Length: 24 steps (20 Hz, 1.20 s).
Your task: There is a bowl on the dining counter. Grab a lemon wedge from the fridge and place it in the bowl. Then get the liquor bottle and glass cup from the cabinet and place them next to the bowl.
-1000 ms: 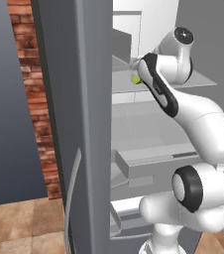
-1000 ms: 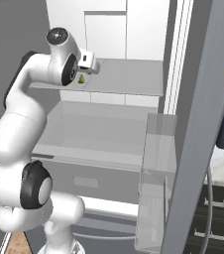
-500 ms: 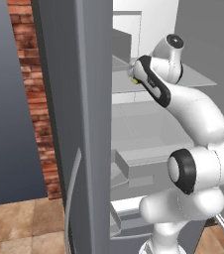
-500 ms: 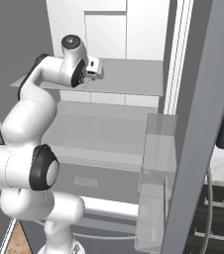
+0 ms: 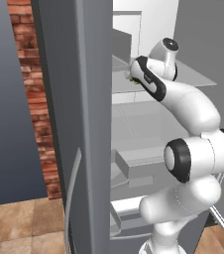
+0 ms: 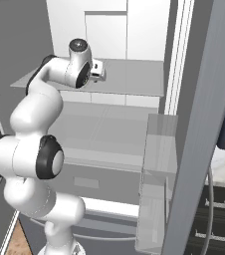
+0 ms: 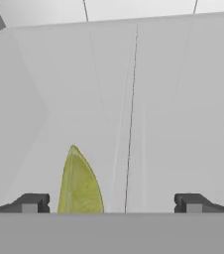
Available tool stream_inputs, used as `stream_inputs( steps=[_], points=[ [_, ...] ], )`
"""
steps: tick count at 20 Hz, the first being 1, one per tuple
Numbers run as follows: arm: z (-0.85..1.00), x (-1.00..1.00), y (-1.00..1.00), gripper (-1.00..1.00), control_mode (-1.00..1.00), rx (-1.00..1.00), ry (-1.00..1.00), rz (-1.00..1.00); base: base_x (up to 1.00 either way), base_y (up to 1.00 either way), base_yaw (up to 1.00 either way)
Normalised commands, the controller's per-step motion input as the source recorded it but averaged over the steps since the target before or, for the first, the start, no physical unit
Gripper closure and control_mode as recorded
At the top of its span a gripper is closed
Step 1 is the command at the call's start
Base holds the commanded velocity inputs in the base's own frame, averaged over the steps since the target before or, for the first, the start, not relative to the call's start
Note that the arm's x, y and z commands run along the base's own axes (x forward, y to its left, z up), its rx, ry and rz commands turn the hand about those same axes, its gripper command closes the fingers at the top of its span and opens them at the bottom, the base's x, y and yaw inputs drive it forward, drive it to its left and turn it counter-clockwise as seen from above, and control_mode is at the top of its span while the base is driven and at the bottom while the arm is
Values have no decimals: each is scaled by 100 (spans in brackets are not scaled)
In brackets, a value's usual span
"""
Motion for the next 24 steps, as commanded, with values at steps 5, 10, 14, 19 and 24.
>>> stream_inputs(
  steps=[5,10,14,19,24],
  points=[
    [-7,3,13,-100,-100,0,0,3,0,0,0],
    [-3,23,11,-100,-100,0,2,1,0,0,0],
    [-9,25,7,-100,-100,0,5,0,0,0,0],
    [-24,6,9,-100,-100,0,10,0,0,0,0],
    [-41,0,17,-100,-100,0,12,0,0,0,0]
  ],
)
